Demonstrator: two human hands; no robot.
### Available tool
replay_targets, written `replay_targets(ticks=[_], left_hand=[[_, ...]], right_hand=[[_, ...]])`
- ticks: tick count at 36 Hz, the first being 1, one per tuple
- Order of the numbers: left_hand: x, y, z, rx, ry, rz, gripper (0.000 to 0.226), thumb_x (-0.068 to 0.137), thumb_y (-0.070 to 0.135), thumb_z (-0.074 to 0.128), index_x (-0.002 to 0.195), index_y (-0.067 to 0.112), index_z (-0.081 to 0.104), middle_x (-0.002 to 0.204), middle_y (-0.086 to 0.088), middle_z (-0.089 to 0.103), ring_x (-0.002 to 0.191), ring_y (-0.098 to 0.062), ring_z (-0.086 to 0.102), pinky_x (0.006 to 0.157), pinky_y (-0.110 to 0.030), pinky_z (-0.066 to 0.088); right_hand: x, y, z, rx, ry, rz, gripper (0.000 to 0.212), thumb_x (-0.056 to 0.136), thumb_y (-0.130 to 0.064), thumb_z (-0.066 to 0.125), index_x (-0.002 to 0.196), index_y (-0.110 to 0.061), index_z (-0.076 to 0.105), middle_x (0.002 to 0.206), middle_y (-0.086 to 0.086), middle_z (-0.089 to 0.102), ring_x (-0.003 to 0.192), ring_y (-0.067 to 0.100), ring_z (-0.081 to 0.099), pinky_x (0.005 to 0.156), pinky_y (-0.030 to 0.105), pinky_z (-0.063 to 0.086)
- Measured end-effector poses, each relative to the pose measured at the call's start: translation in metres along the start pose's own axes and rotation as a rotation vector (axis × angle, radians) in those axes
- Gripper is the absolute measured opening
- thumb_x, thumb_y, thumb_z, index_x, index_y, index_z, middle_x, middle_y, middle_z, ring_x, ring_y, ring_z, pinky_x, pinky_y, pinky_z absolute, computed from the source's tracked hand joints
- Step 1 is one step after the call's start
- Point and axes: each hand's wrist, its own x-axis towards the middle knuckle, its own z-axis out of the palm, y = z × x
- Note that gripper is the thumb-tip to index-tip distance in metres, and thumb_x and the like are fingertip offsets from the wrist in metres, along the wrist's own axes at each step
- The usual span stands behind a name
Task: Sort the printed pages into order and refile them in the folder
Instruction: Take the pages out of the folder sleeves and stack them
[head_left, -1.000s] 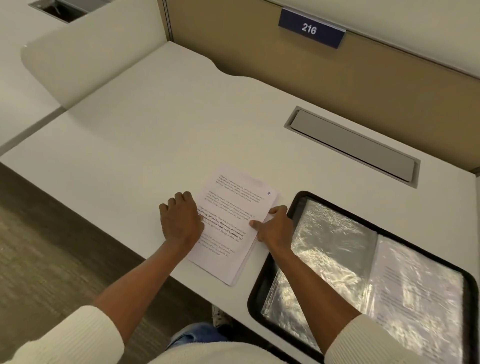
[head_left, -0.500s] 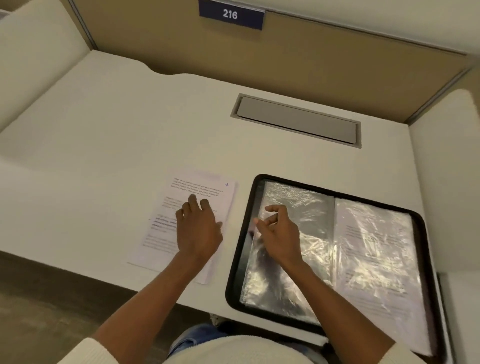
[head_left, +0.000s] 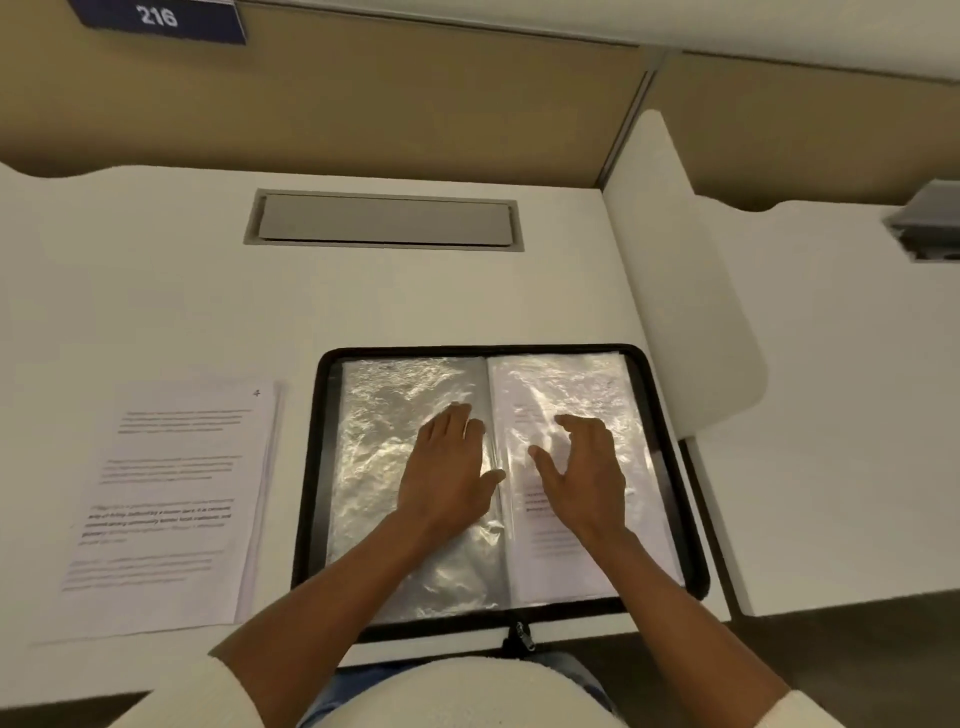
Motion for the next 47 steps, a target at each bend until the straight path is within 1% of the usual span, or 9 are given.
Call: replay_targets(ticks=[10, 13, 17, 25, 30, 34, 37, 42, 47], left_hand=[[0.005, 0.022, 0.051, 0.012, -0.113, 0.104, 0.099, 0.094, 0.072, 0.055, 0.163, 0.008, 0.026, 0.176, -0.015, -0.002, 0.163, -0.03, -0.008, 0.133, -0.048, 0.005], [0.001, 0.021, 0.056, 0.068, -0.128, 0.098, 0.102, 0.093, 0.074, 0.053, 0.166, 0.011, 0.018, 0.176, -0.013, -0.009, 0.162, -0.029, -0.015, 0.133, -0.049, 0.002], [0.003, 0.022, 0.055, 0.09, -0.135, 0.082, 0.103, 0.092, 0.076, 0.053, 0.167, 0.014, 0.018, 0.176, -0.011, -0.009, 0.162, -0.026, -0.016, 0.13, -0.043, -0.006], [0.004, 0.024, 0.054, 0.102, -0.153, 0.062, 0.105, 0.091, 0.078, 0.052, 0.167, 0.014, 0.018, 0.177, -0.01, -0.006, 0.162, -0.026, -0.014, 0.133, -0.046, 0.002], [0.005, 0.025, 0.053, 0.099, -0.156, 0.053, 0.104, 0.09, 0.077, 0.056, 0.166, 0.015, 0.02, 0.177, -0.009, -0.006, 0.162, -0.025, -0.013, 0.13, -0.041, -0.003], [0.005, 0.029, 0.051, 0.03, -0.125, 0.017, 0.098, 0.088, 0.079, 0.055, 0.161, 0.017, 0.033, 0.176, -0.007, 0.005, 0.163, -0.024, -0.004, 0.132, -0.047, 0.01], [0.007, 0.041, 0.047, -0.205, -0.009, -0.144, 0.085, 0.085, 0.084, 0.047, 0.142, 0.021, 0.056, 0.167, -0.002, 0.034, 0.159, -0.023, 0.021, 0.123, -0.044, 0.028], [0.018, 0.074, 0.015, -0.547, 0.197, -0.5, 0.063, 0.085, 0.087, 0.052, 0.098, 0.028, 0.069, 0.099, 0.016, 0.069, 0.095, -0.005, 0.065, 0.081, -0.029, 0.052], [0.028, 0.079, -0.007, -0.773, 0.148, -0.779, 0.068, 0.074, 0.084, 0.072, 0.092, 0.018, 0.069, 0.085, 0.003, 0.074, 0.081, -0.014, 0.073, 0.079, -0.04, 0.061]], right_hand=[[0.009, 0.08, -0.019, -0.227, -0.096, 0.055, 0.091, 0.095, -0.061, 0.065, 0.158, -0.002, 0.037, 0.162, 0.022, 0.036, 0.146, 0.037, 0.035, 0.119, 0.052, 0.036], [0.012, 0.086, -0.02, -0.298, -0.139, 0.035, 0.096, 0.098, -0.066, 0.056, 0.162, -0.001, 0.027, 0.167, 0.021, 0.025, 0.149, 0.036, 0.028, 0.122, 0.047, 0.027], [0.016, 0.086, -0.02, -0.387, -0.118, 0.029, 0.094, 0.099, -0.073, 0.041, 0.154, 0.003, 0.04, 0.163, 0.022, 0.028, 0.14, 0.035, 0.036, 0.115, 0.048, 0.039], [0.019, 0.075, -0.019, -0.231, -0.063, 0.028, 0.037, 0.09, -0.039, 0.075, 0.119, -0.018, 0.073, 0.148, 0.017, 0.046, 0.131, 0.036, 0.044, 0.103, 0.055, 0.045], [0.021, 0.058, -0.025, -0.059, -0.112, 0.133, 0.019, 0.089, -0.024, 0.078, 0.106, -0.02, 0.073, 0.127, 0.001, 0.055, 0.121, 0.022, 0.052, 0.08, 0.033, 0.053], [0.021, 0.05, -0.029, 0.075, -0.167, 0.192, 0.017, 0.093, -0.022, 0.075, 0.108, -0.026, 0.069, 0.117, -0.004, 0.056, 0.107, 0.015, 0.06, 0.075, 0.028, 0.051], [0.02, 0.042, -0.033, 0.226, -0.202, 0.202, 0.012, 0.094, -0.022, 0.076, 0.101, -0.029, 0.07, 0.111, -0.007, 0.062, 0.096, 0.011, 0.065, 0.077, 0.027, 0.054], [0.019, 0.021, -0.043, 0.523, -0.334, 0.112, 0.019, 0.095, -0.024, 0.076, 0.113, -0.029, 0.074, 0.116, -0.014, 0.07, 0.097, 0.001, 0.067, 0.079, 0.011, 0.053], [0.018, 0.003, -0.038, 0.735, -0.585, 0.041, 0.039, 0.092, -0.013, 0.078, 0.128, -0.026, 0.07, 0.126, -0.016, 0.071, 0.117, -0.001, 0.064, 0.093, 0.023, 0.055]])
